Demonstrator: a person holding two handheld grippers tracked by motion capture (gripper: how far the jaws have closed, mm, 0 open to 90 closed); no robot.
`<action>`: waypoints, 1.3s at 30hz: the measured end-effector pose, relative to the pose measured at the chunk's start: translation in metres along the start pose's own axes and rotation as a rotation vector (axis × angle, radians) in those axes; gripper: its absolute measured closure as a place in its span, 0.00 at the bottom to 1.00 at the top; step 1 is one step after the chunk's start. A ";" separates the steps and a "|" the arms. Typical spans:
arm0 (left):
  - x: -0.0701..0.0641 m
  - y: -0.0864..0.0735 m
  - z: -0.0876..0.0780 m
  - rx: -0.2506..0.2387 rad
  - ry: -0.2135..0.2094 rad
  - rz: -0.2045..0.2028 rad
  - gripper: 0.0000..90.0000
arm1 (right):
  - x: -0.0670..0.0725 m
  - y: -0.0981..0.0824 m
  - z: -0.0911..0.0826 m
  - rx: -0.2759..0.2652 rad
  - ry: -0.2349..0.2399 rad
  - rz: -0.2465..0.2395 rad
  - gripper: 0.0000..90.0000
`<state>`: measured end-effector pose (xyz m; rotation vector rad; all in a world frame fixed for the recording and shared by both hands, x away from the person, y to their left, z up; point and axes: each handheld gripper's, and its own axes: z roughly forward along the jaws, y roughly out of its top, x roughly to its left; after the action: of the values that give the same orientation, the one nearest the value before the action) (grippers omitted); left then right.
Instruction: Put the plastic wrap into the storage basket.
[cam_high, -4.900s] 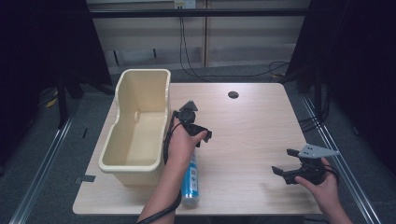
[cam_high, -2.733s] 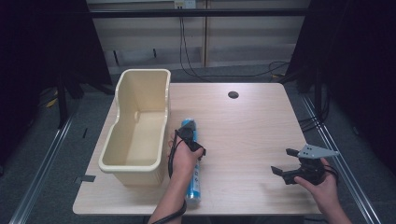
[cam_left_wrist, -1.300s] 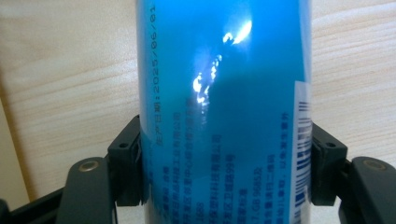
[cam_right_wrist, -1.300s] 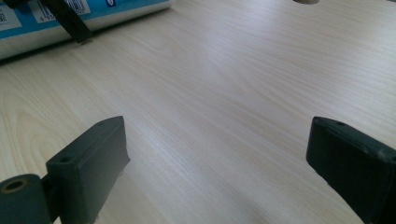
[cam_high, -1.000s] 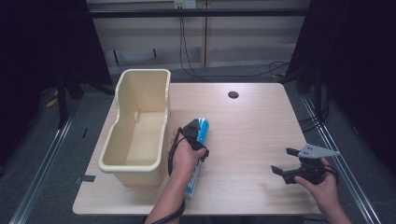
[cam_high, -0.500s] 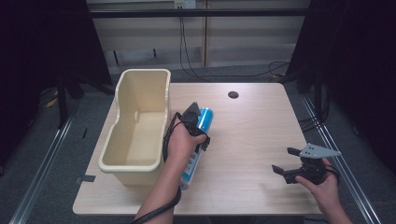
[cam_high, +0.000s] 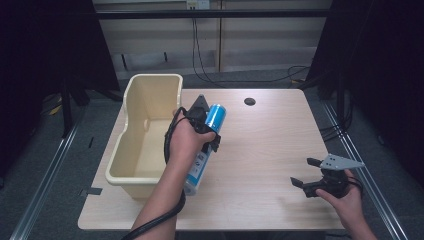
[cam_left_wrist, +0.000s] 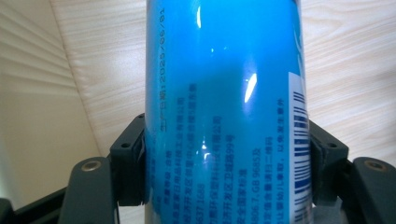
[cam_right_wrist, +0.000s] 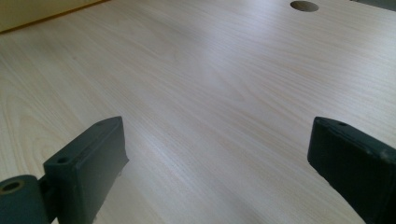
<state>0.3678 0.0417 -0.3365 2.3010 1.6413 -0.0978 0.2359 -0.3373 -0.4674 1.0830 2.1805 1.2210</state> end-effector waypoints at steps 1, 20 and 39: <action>0.001 0.000 -0.002 0.005 -0.003 -0.001 0.36 | 0.000 0.000 0.000 -0.001 -0.001 0.001 0.05; 0.001 0.005 -0.058 -0.025 -0.023 0.003 0.36 | 0.003 0.000 0.002 0.003 0.020 -0.013 0.01; 0.022 -0.001 -0.096 -0.035 0.015 -0.034 0.36 | 0.007 0.001 0.004 0.012 0.042 -0.045 0.00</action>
<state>0.3628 0.0900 -0.2513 2.2538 1.6766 -0.0587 0.2346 -0.3289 -0.4688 1.0164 2.2345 1.2227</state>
